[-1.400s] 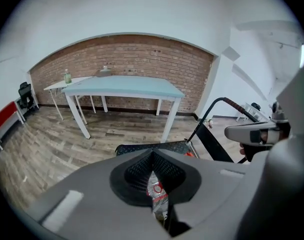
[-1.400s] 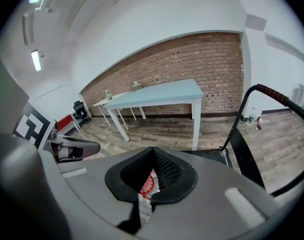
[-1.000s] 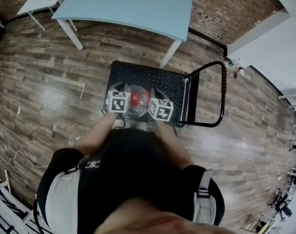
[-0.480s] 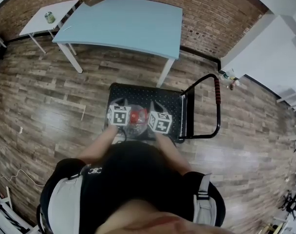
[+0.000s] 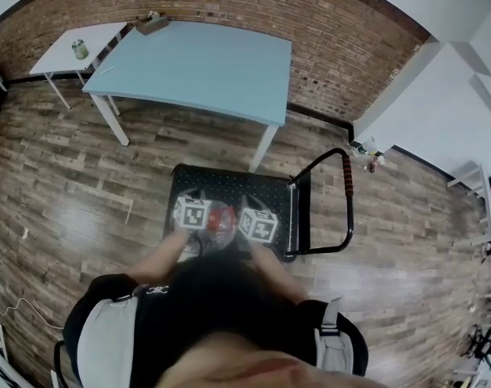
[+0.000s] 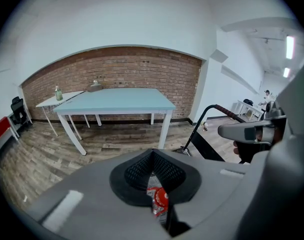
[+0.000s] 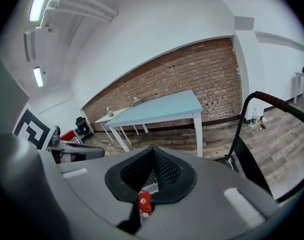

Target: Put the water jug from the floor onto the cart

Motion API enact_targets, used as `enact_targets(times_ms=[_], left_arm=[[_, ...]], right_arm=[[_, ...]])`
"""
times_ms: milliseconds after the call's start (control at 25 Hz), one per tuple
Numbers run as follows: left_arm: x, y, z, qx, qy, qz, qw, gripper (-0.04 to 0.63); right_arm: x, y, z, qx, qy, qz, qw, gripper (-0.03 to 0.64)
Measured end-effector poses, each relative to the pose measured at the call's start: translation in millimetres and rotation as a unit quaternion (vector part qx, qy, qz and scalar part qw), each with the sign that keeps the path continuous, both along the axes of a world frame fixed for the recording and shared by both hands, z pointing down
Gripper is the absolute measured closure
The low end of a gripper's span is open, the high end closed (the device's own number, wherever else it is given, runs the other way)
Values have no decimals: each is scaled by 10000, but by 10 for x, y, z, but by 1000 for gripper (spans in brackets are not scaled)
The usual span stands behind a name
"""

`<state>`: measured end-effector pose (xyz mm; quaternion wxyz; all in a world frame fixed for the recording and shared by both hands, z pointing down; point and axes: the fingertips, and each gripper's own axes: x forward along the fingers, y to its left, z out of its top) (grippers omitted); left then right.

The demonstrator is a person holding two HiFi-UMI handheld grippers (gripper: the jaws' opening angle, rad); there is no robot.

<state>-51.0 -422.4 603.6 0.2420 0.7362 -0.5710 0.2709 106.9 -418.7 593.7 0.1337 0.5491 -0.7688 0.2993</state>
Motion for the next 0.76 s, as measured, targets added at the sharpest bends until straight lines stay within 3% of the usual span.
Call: enact_targets(times_ms=[760], left_arm=[[60,-200,-19,16,-73,-6,10000,594]], right_arm=[[42,-243,86,-128,-33,-48,9999,604]])
